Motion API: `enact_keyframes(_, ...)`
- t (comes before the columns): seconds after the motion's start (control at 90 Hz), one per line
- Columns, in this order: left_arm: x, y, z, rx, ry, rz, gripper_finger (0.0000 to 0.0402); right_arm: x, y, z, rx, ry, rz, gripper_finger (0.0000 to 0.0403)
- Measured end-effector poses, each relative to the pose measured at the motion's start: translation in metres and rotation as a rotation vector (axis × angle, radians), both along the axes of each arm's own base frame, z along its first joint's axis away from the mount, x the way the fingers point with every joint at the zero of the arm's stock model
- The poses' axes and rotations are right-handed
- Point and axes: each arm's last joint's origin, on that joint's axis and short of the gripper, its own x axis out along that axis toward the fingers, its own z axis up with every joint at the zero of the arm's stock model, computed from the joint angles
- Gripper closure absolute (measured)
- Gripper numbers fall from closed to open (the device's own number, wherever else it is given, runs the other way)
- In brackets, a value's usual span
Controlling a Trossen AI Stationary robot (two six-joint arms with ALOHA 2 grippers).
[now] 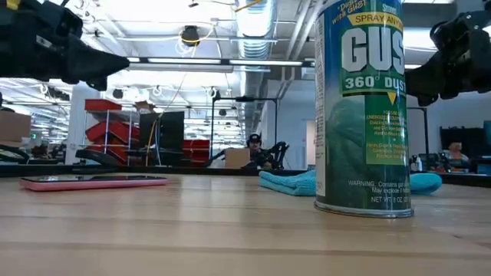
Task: Apply microfiber cloth
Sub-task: Return to Home Position
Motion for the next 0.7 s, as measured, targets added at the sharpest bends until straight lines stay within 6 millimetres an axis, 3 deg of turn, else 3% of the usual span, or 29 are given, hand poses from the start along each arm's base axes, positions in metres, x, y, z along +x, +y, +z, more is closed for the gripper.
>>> enact_keyframes(0.7,0.0000,0.0001,-0.0001,0.000,0.001,0.005,0.0401,0.0000,0.0000,-0.0001,-0.015,0.005,0.001,0.0403)
